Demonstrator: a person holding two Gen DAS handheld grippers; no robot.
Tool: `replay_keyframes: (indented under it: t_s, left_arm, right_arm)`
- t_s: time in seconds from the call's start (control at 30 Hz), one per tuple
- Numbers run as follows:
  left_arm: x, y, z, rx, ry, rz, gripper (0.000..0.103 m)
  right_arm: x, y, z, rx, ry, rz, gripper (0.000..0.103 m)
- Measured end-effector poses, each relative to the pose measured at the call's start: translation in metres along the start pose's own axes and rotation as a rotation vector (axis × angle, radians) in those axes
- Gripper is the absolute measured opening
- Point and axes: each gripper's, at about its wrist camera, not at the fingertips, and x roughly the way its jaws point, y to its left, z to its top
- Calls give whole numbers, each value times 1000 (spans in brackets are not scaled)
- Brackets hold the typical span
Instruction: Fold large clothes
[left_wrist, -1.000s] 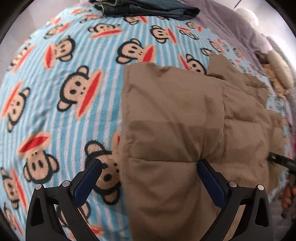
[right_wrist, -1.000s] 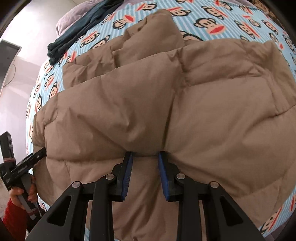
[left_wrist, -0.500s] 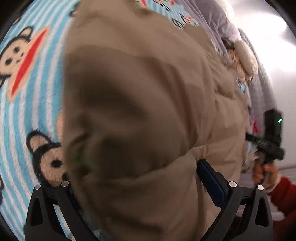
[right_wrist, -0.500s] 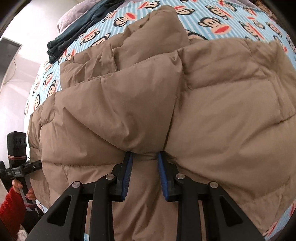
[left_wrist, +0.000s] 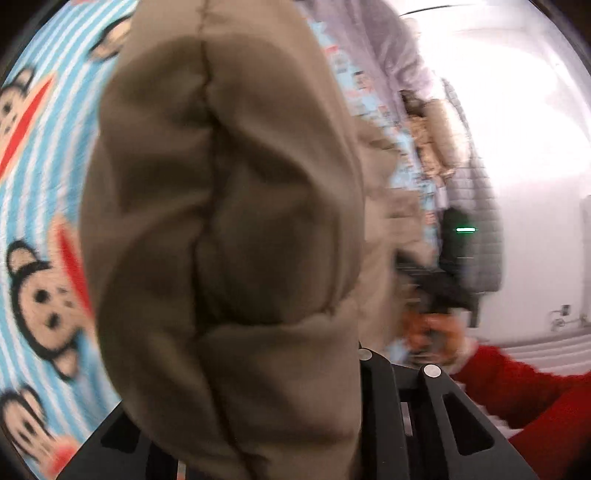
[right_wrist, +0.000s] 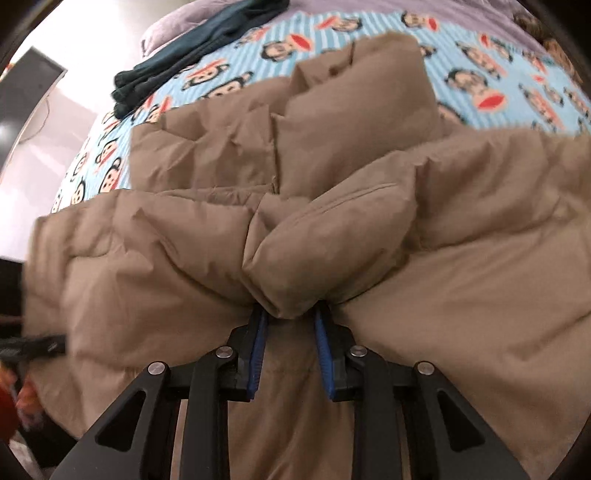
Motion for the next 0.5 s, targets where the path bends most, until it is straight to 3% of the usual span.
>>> replay_keyframes:
  t_s: [0.07, 0.13, 0.27, 0.4, 0.5]
  left_arm:
    - [-2, -33, 0, 7, -9, -31, 27]
    - [5, -75, 1, 43, -5, -16, 27]
    - [42, -159, -3, 96, 20, 85, 27]
    - [82, -213, -4, 93, 26, 211, 27]
    - [112, -241, -4, 110, 34, 289, 37]
  right_arm:
    - [3, -5, 0, 10, 5, 28, 28]
    - [4, -12, 0, 30, 8, 69, 28]
    - [4, -29, -2, 86, 7, 162, 26]
    - [4, -53, -6, 163, 11, 289, 22]
    - [5, -66, -5, 210, 44, 369, 21]
